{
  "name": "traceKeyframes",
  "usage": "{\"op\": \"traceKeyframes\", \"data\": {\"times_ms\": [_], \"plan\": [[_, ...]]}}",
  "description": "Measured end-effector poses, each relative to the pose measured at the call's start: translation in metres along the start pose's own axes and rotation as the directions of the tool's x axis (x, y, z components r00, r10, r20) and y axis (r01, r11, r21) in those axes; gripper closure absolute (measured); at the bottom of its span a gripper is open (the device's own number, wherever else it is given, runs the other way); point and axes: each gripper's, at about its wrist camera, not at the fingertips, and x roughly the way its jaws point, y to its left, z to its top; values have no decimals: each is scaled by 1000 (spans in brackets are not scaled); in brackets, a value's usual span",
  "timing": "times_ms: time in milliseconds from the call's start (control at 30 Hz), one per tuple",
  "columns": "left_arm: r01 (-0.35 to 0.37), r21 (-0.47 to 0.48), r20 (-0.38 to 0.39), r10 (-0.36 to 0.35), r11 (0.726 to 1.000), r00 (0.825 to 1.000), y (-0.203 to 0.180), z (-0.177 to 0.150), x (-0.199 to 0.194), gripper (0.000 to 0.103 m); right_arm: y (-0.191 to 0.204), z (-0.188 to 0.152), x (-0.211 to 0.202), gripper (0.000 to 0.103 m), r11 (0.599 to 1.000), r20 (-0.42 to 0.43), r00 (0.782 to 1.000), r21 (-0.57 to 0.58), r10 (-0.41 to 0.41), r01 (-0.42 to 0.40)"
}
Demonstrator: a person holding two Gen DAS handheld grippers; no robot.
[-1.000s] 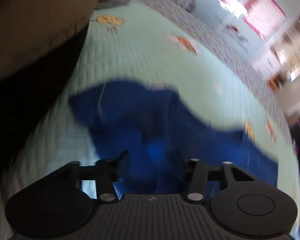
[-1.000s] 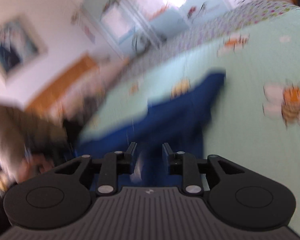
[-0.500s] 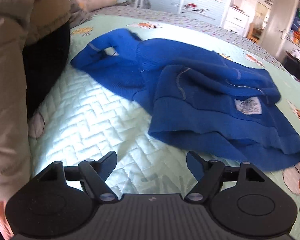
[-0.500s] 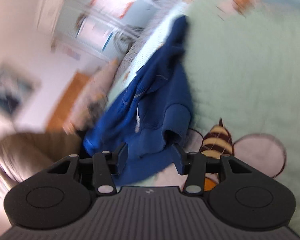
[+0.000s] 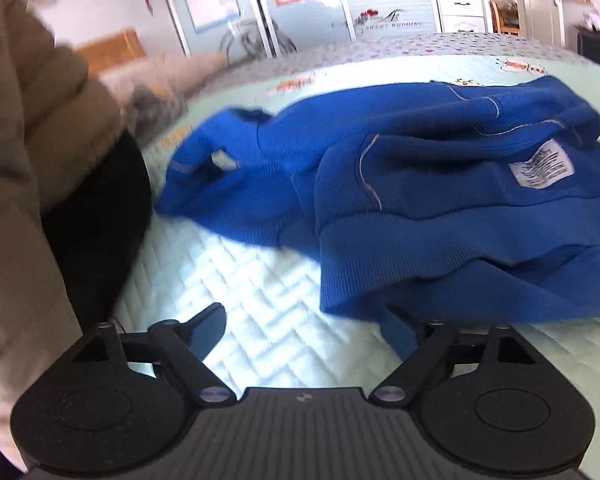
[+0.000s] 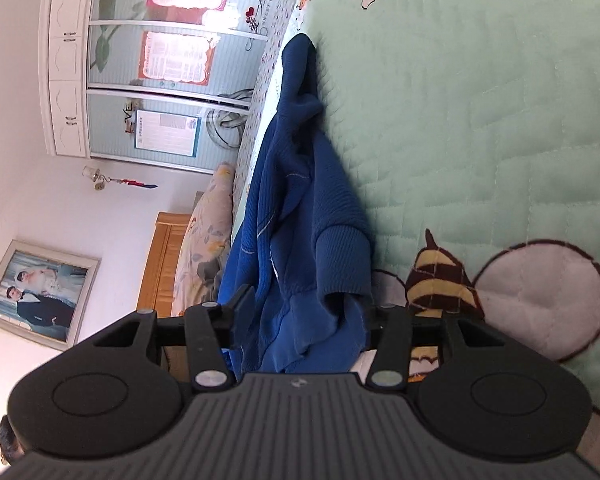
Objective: Fold clothes
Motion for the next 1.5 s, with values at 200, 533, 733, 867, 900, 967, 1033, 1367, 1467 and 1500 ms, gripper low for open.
{"op": "traceKeyframes", "data": {"times_ms": [200, 533, 733, 867, 900, 967, 1033, 1367, 1467, 1500], "plan": [[-77, 7, 56, 76, 997, 995, -6, 4, 7, 7, 8, 5, 17, 35, 1000, 29, 1000, 0, 5, -5], [-215, 193, 186, 179, 957, 966, -36, -6, 17, 5, 4, 6, 25, 33, 999, 45, 999, -22, 28, -27], [-194, 155, 189, 164, 969, 968, -37, -6, 20, 11, -3, 7, 23, 32, 998, 53, 997, 5, 60, -61], [-179, 137, 186, 152, 974, 971, -34, -5, 19, 12, 3, 4, 26, 29, 999, 75, 996, -12, 52, -51], [-168, 133, 185, 142, 977, 972, -34, -5, 19, 14, 4, 2, 26, 27, 999, 87, 995, -21, 50, -49], [-133, 125, 182, 109, 983, 977, -33, -6, 17, 24, 6, -2, 27, 28, 998, 110, 993, -40, 48, -43], [-64, 124, 164, 44, 990, 985, -33, -5, 18, 52, 9, -4, 29, 35, 997, 106, 994, -82, 19, -10], [-37, 167, 159, 10, 985, 987, -47, -8, 20, 80, -7, -1, 33, 97, 993, 89, 991, -58, -99, 105], [-27, 162, 159, 1, 986, 987, -48, -9, 21, 87, -8, -2, 36, 97, 992, 89, 991, -71, -96, 103], [-24, 155, 160, -1, 988, 987, -47, -9, 21, 92, -8, -2, 36, 96, 993, 87, 992, -69, -91, 97]]}}
